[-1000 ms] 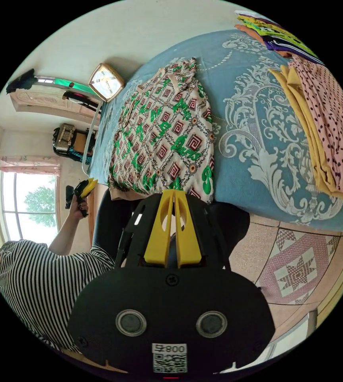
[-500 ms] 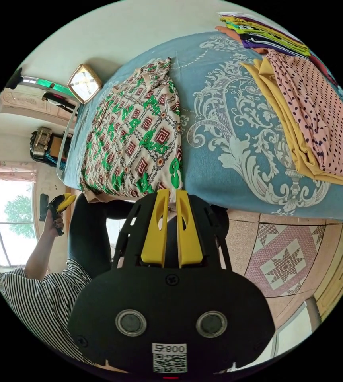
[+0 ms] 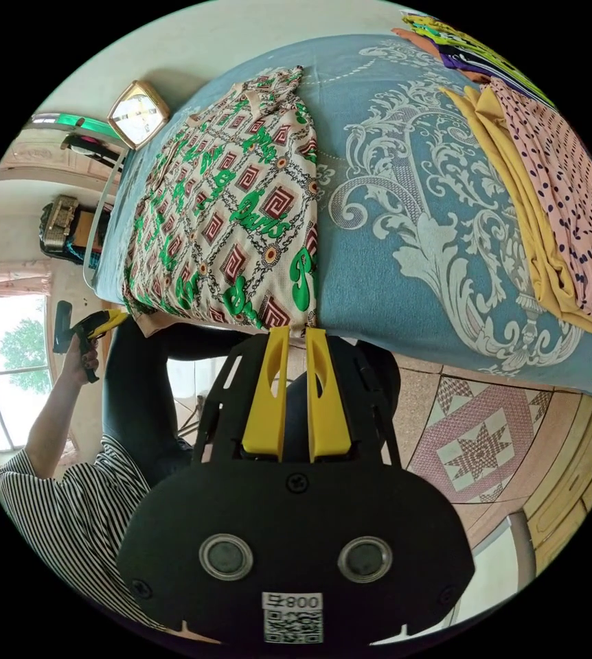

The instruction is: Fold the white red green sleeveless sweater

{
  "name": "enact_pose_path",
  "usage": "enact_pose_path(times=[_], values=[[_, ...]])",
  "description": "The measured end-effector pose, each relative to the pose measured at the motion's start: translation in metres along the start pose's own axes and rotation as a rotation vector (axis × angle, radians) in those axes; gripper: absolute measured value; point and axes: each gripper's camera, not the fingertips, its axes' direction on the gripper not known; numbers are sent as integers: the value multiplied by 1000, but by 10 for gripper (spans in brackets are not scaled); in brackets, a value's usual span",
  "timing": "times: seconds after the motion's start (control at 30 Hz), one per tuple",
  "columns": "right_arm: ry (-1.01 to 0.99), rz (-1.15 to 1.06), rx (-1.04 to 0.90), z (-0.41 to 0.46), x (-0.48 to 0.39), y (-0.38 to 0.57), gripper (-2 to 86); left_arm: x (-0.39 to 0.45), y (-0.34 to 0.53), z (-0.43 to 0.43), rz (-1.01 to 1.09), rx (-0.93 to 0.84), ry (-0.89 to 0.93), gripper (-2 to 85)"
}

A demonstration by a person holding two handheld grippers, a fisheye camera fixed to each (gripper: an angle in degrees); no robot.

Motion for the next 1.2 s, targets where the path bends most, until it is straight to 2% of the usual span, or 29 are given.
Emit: enact_pose_path(times=[0.27, 0.5, 0.83, 1.2], values=[[9, -17, -20, -5, 3, 10, 50, 35, -17, 30, 44, -126, -163, 97], [31, -54, -35, -9, -1, 20, 50, 48, -31, 73, -18, -261, -253, 99], [54, -45, -50, -14, 3, 30, 47, 57, -45, 92, -81, -287, -259, 87], [129, -104, -208, 9, -4, 12, 57, 71, -40, 96, -81, -294, -228, 90]])
